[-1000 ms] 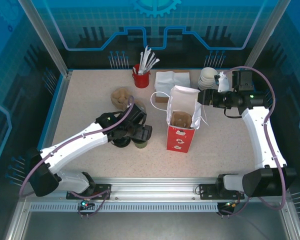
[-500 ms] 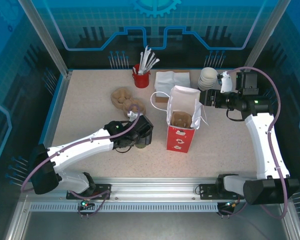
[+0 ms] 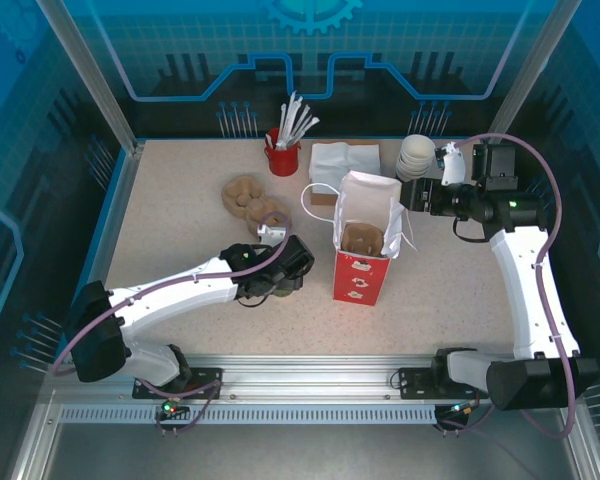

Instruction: Pack the takeout coffee

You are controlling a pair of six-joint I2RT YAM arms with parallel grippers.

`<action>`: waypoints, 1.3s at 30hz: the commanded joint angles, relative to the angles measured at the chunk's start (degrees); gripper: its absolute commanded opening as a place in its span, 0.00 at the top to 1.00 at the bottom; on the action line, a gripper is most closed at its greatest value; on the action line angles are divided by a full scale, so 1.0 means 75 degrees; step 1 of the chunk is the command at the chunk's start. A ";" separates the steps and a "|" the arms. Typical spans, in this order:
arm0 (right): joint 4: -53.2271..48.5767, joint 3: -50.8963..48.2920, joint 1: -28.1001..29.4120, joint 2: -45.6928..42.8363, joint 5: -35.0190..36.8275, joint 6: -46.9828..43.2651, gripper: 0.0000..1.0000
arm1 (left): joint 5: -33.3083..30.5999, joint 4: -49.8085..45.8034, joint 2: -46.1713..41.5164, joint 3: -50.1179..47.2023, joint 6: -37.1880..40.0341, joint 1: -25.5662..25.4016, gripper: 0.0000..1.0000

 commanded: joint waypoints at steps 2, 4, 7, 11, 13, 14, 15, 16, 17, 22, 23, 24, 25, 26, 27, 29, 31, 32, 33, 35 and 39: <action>0.0034 -0.0077 -0.0144 -0.0125 -0.0032 -0.0080 0.36 | -0.0275 0.0108 0.0101 -0.0002 -0.0103 -0.0040 0.20; 0.0019 -0.0087 -0.0145 -0.0146 -0.0012 -0.0091 0.36 | -0.0273 0.0117 0.0122 0.0009 -0.0092 -0.0041 0.20; 0.0013 -0.0077 -0.0145 -0.0137 0.0006 -0.0086 0.36 | -0.0271 0.0137 0.0218 0.0081 -0.0057 -0.0038 0.20; -0.0013 -0.0059 -0.0145 -0.0137 0.0005 -0.0109 0.36 | -0.0278 0.0122 0.0373 0.0206 -0.0033 -0.0045 0.20; -0.0005 -0.0053 -0.0138 -0.0140 0.0003 -0.0115 0.36 | -0.0267 0.0101 0.0432 0.0245 -0.0046 -0.0040 0.19; 0.0001 -0.0053 -0.0145 -0.0137 0.0005 -0.0115 0.36 | -0.0287 0.0099 0.0467 0.0256 -0.0048 -0.0039 0.19; -0.0006 -0.0059 -0.0145 -0.0137 0.0001 -0.0124 0.36 | -0.0294 0.0099 0.0488 0.0268 -0.0043 -0.0039 0.19; -0.0009 -0.0044 -0.0144 -0.0137 -0.0006 -0.0136 0.37 | -0.0301 0.0109 0.0489 0.0271 -0.0032 -0.0047 0.19; 0.0000 -0.0041 -0.0146 -0.0136 -0.0006 -0.0138 0.38 | -0.0301 0.0102 0.0517 0.0277 -0.0040 -0.0040 0.19; 0.0001 -0.0031 -0.0154 -0.0113 0.0011 -0.0171 0.39 | -0.0405 0.0058 0.0612 0.0312 -0.0071 -0.0034 0.19; -0.0010 -0.0025 -0.0150 -0.0113 0.0015 -0.0182 0.39 | -0.0426 0.0046 0.0629 0.0329 -0.0086 -0.0028 0.19; -0.0019 -0.0024 -0.0156 -0.0114 0.0006 -0.0180 0.39 | -0.0437 0.0035 0.0653 0.0349 -0.0096 -0.0034 0.19; -0.0008 -0.0018 -0.0157 -0.0107 0.0004 -0.0185 0.39 | -0.0438 0.0024 0.0662 0.0379 -0.0090 -0.0028 0.18; 0.0001 -0.0018 -0.0156 -0.0102 0.0006 -0.0184 0.39 | -0.0416 0.0033 0.0676 0.0393 -0.0089 -0.0023 0.16; 0.0001 -0.0021 -0.0149 -0.0108 0.0012 -0.0180 0.39 | -0.0386 0.0020 0.0695 0.0425 -0.0089 -0.0005 0.15; -0.0010 -0.0025 -0.0155 -0.0096 0.0012 -0.0185 0.39 | -0.0394 0.0016 0.0741 0.0475 -0.0101 0.0000 0.15; -0.0002 -0.0031 -0.0159 -0.0094 0.0012 -0.0185 0.39 | -0.0420 -0.0040 0.0770 0.0520 -0.0149 0.0037 0.15; 0.0002 -0.0035 -0.0157 -0.0086 0.0008 -0.0186 0.39 | -0.0417 -0.0047 0.0788 0.0526 -0.0158 0.0048 0.15; 0.0001 -0.0030 -0.0166 -0.0079 0.0000 -0.0186 0.39 | -0.0388 -0.0044 0.0805 0.0536 -0.0148 0.0059 0.16; 0.0001 -0.0031 -0.0157 -0.0085 0.0005 -0.0191 0.39 | -0.0354 -0.0039 0.0840 0.0538 -0.0159 0.0060 0.17; 0.0003 -0.0054 -0.0185 -0.0078 0.0012 -0.0206 0.39 | -0.0299 -0.0041 0.0955 0.0497 -0.0182 0.0065 0.20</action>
